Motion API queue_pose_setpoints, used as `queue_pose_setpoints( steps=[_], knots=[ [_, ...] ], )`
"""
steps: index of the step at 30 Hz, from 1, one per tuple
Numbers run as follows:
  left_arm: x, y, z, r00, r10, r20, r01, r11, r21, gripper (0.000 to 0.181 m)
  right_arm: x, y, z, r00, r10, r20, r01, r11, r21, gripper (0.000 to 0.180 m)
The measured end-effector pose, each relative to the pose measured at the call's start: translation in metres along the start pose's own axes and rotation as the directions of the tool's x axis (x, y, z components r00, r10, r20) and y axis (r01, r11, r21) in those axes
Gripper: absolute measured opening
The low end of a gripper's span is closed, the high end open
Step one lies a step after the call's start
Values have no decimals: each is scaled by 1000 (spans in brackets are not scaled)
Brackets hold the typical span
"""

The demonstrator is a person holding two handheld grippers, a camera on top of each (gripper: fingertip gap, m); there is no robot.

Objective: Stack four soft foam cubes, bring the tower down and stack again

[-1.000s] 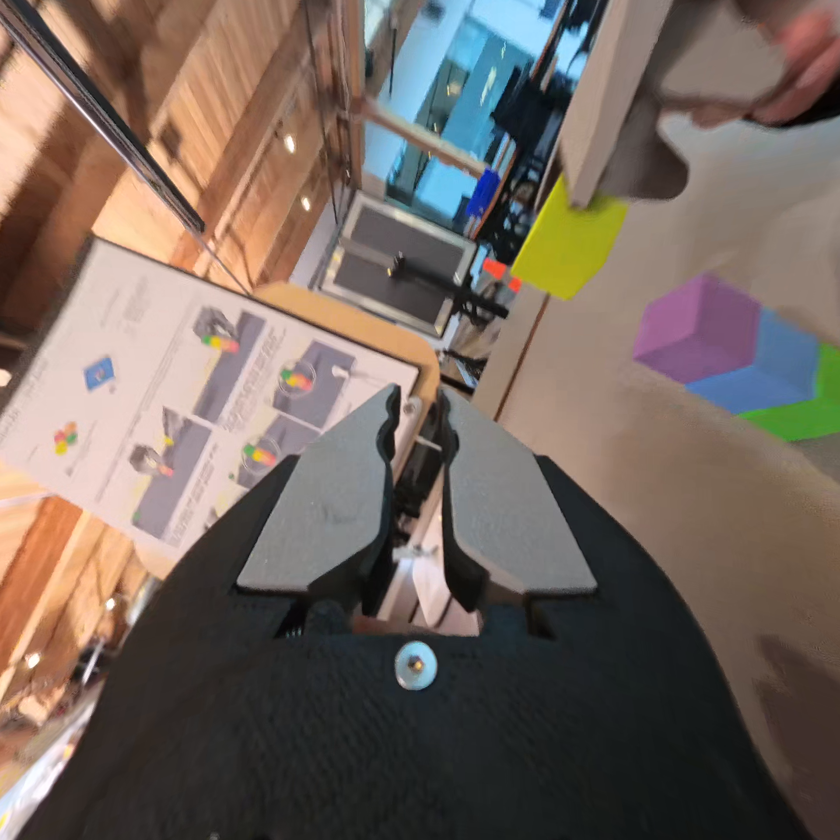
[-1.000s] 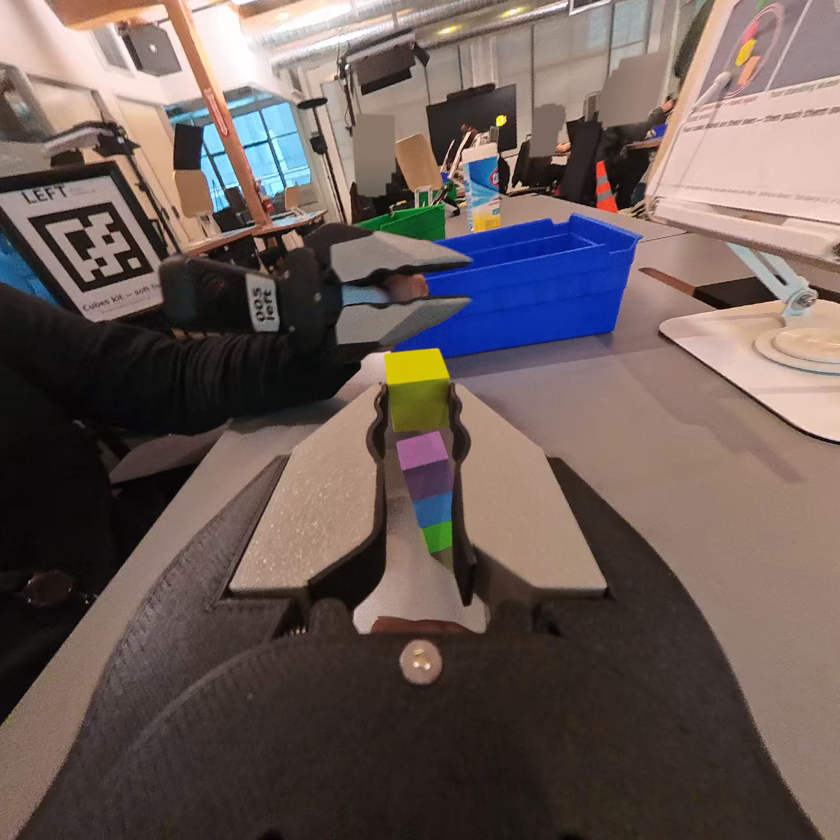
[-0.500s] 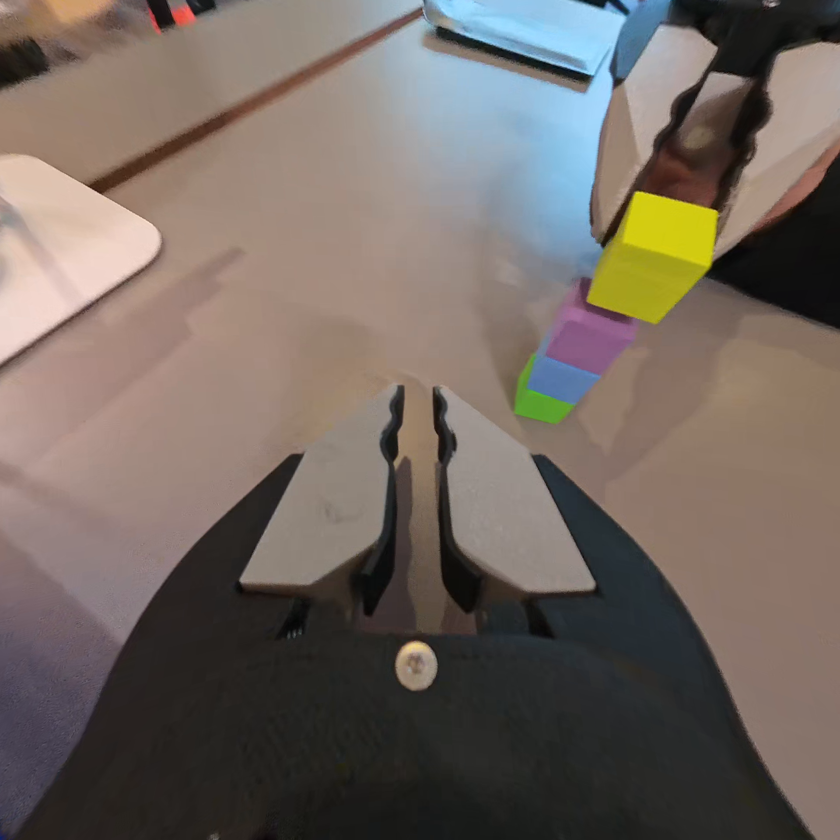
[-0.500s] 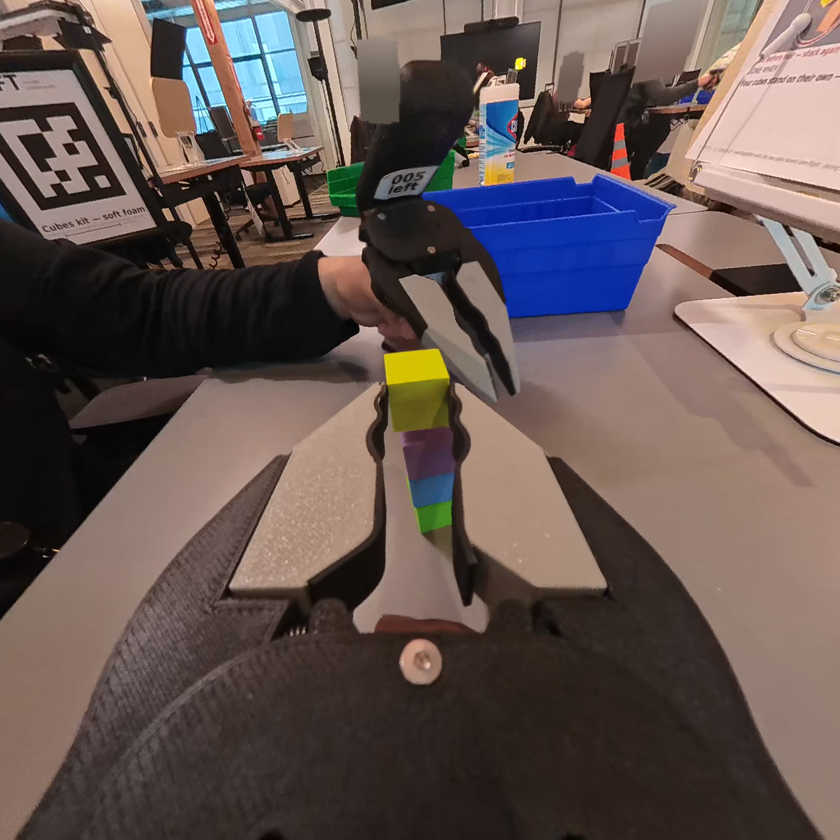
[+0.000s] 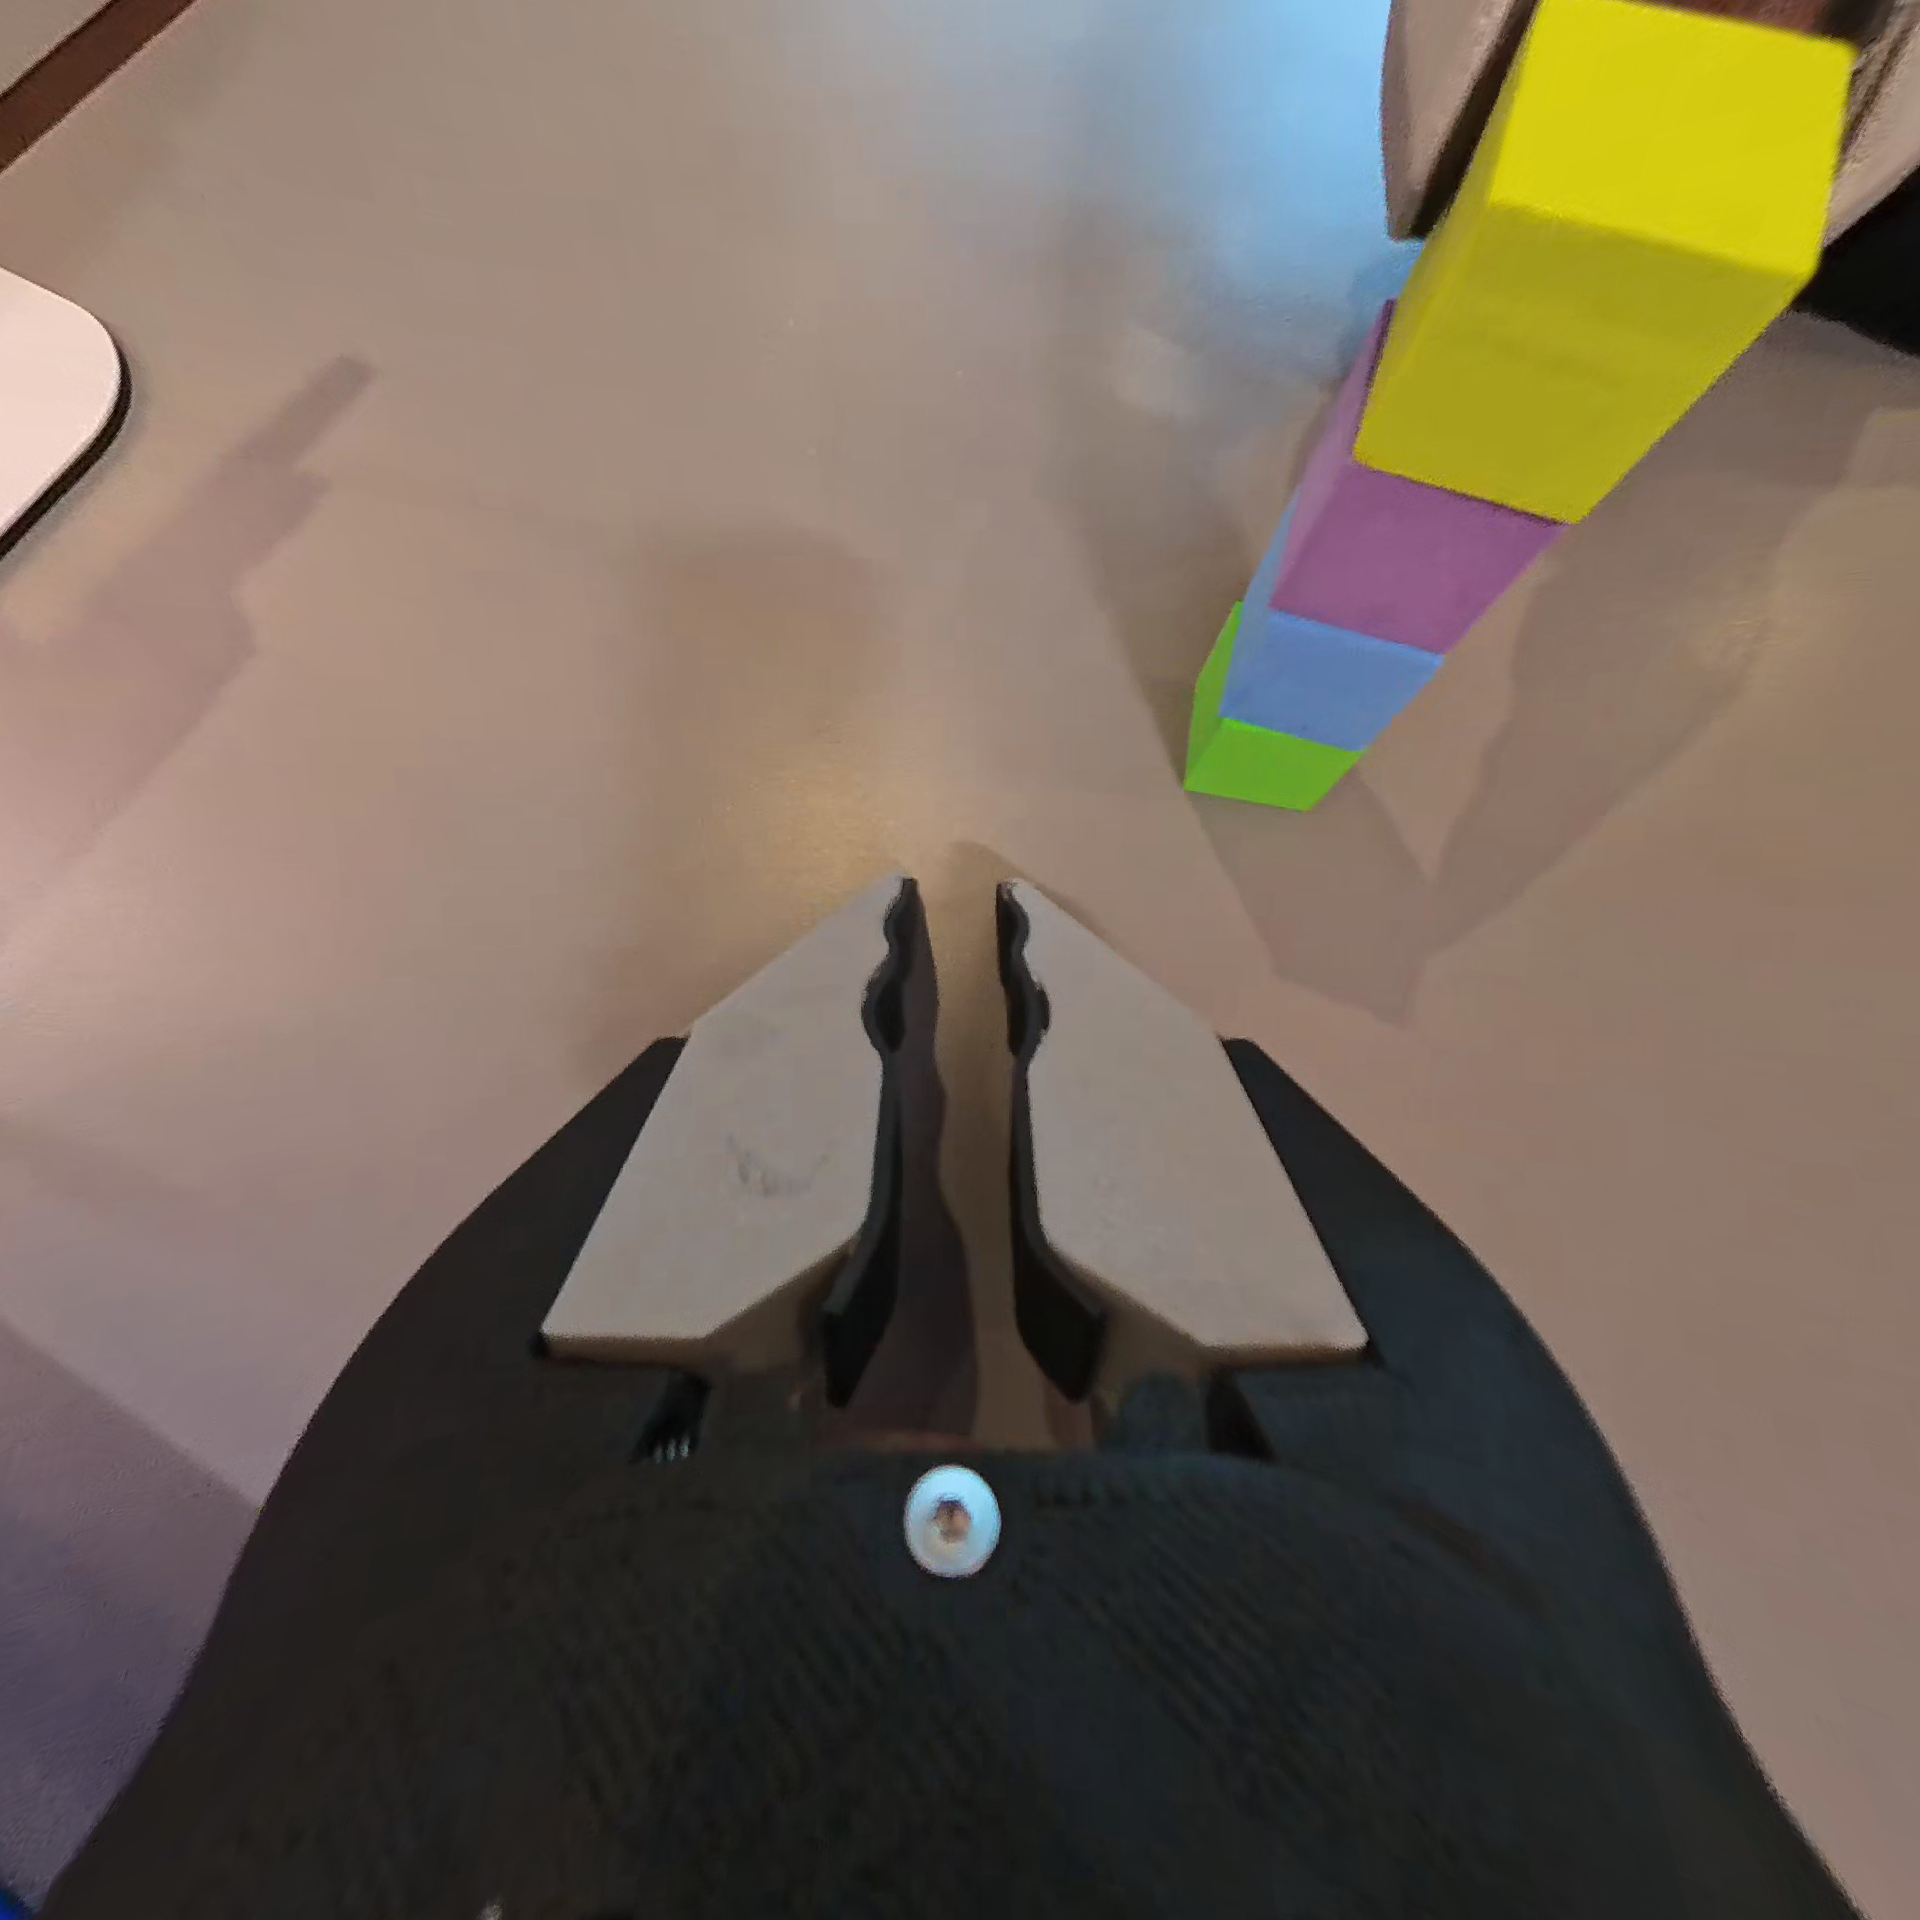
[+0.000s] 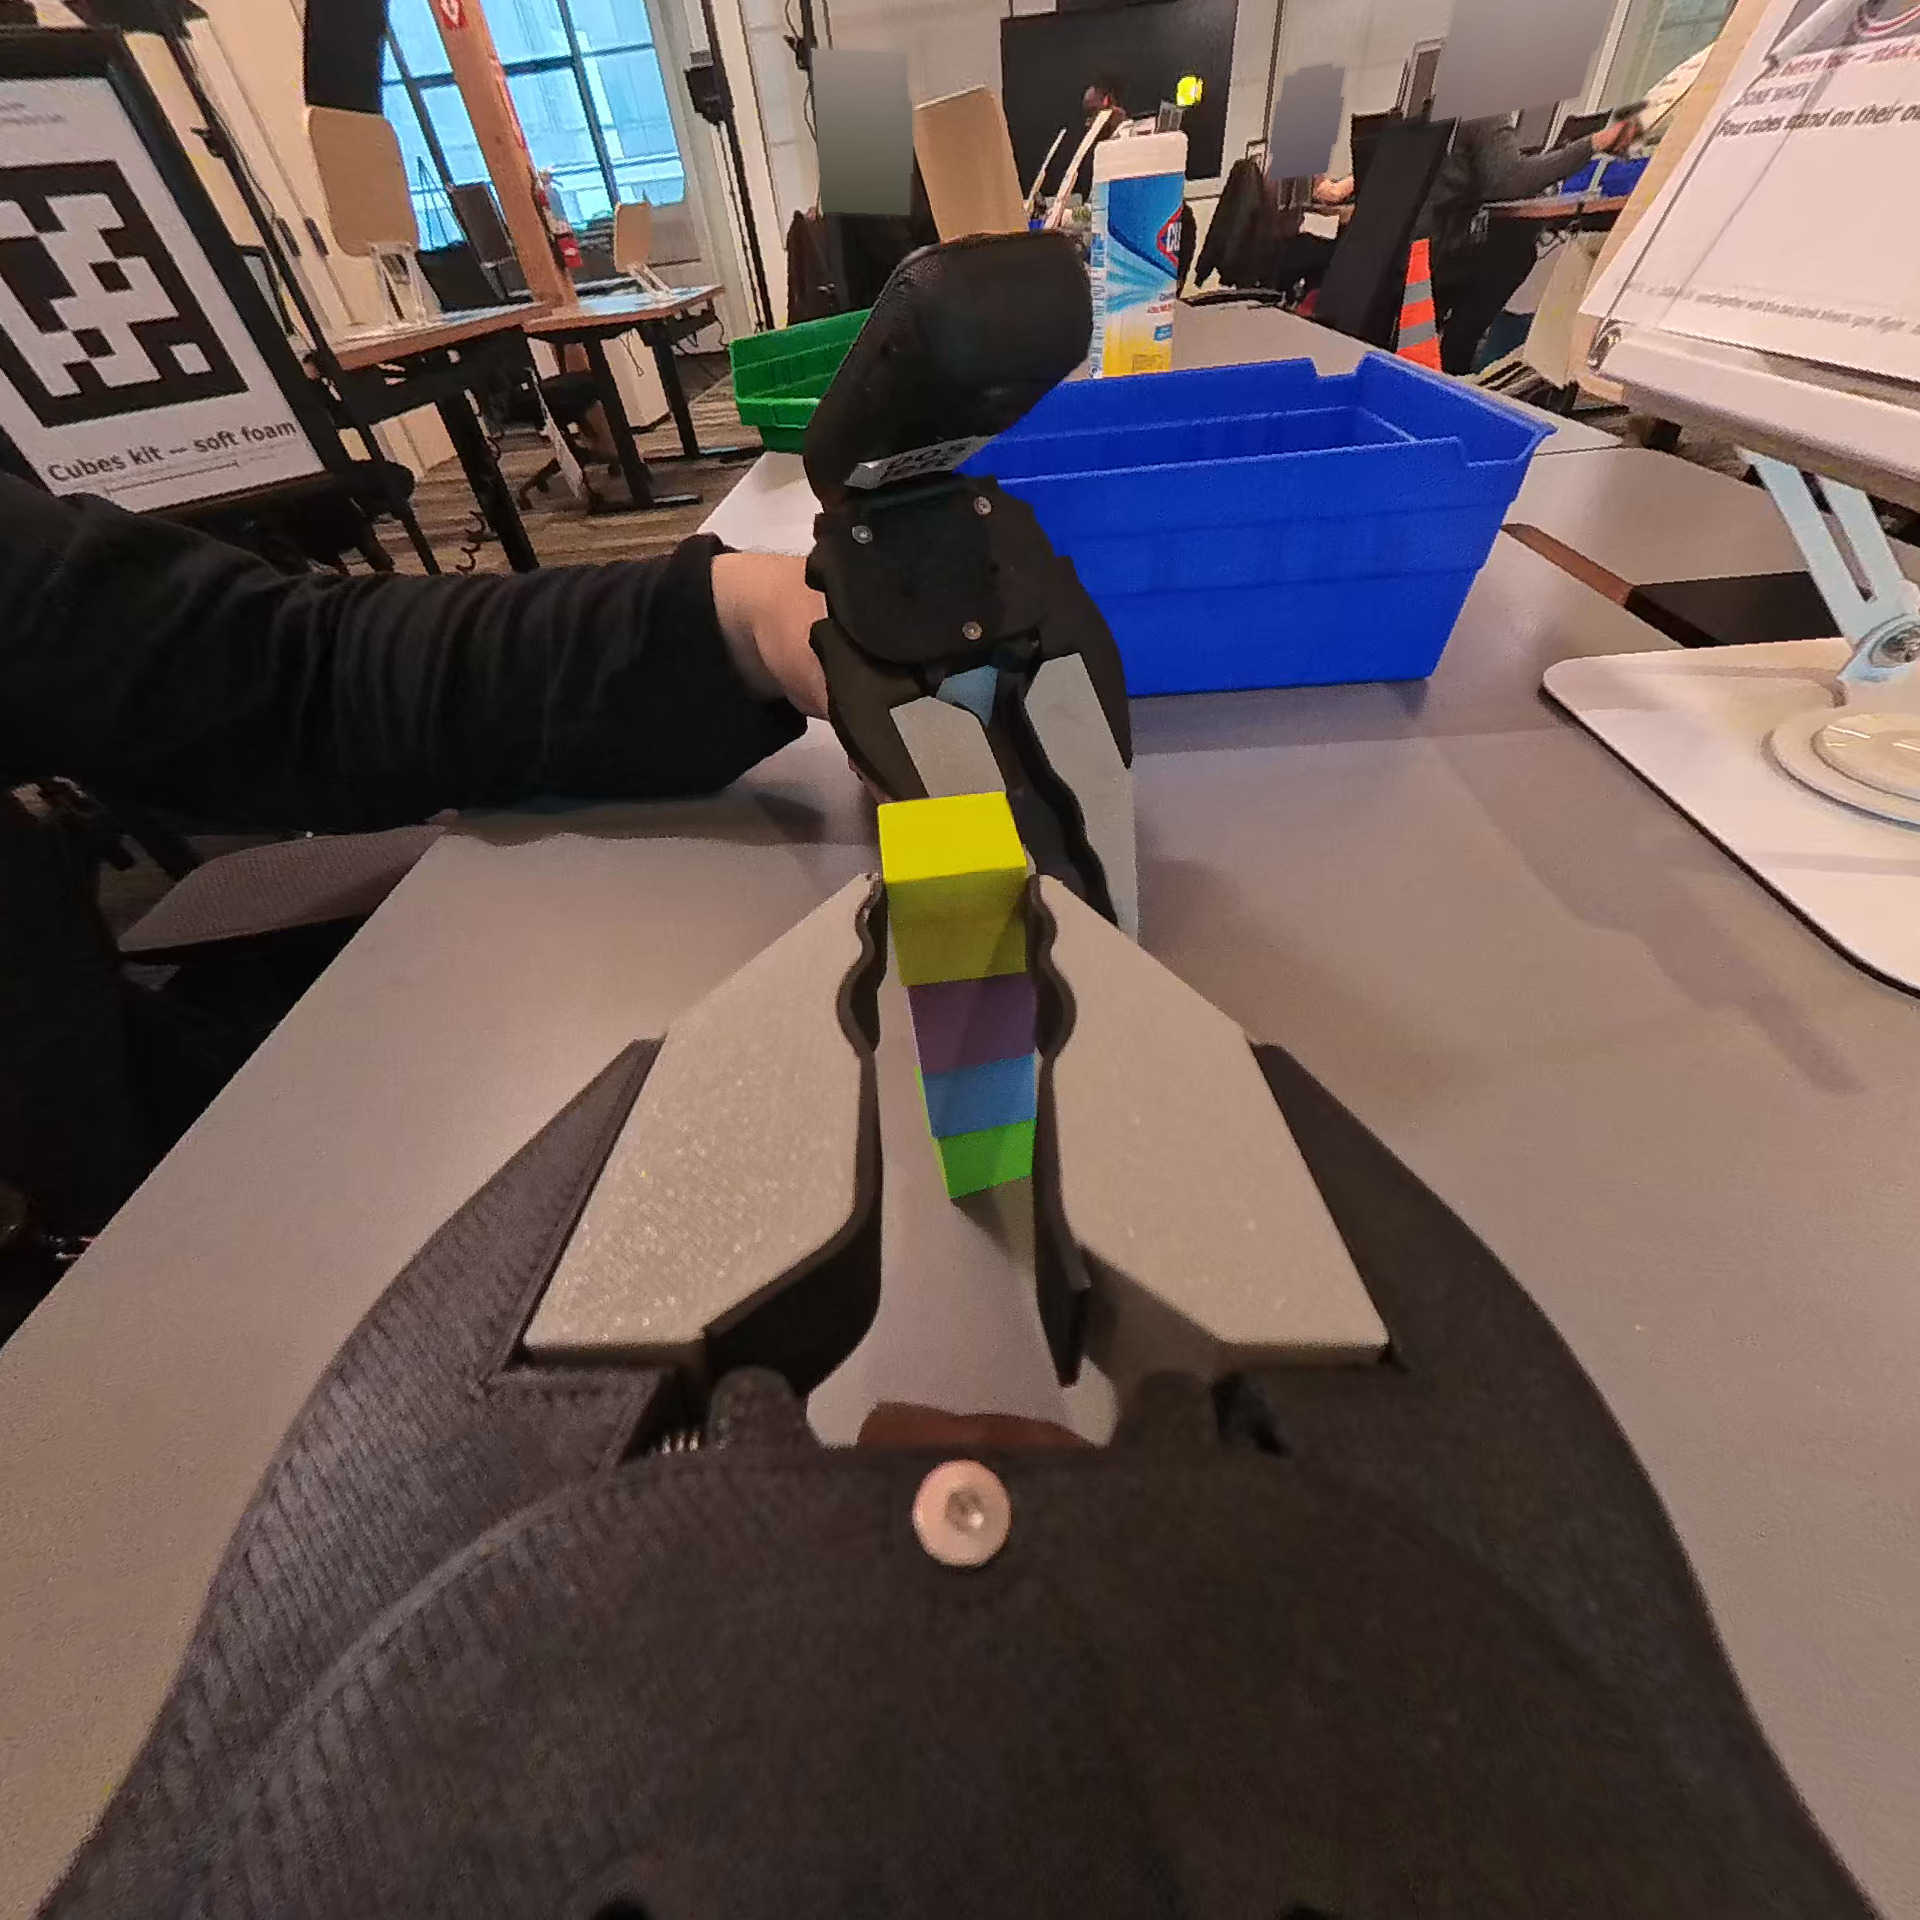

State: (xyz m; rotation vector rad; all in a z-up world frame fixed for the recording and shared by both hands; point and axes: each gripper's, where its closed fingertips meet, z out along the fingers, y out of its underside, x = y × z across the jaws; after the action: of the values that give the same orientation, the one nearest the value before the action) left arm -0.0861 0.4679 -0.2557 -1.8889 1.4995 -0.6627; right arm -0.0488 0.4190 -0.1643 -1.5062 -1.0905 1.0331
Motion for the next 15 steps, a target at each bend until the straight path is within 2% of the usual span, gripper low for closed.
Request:
queue_pose_setpoints(
  steps=[15],
  knots=[
    [2, 0, 0, 1000, 8, -2, -8, 1000, 0, 10, 1, 2, -5, 999, 30, 29, -31, 999, 12, 24]
  ],
)
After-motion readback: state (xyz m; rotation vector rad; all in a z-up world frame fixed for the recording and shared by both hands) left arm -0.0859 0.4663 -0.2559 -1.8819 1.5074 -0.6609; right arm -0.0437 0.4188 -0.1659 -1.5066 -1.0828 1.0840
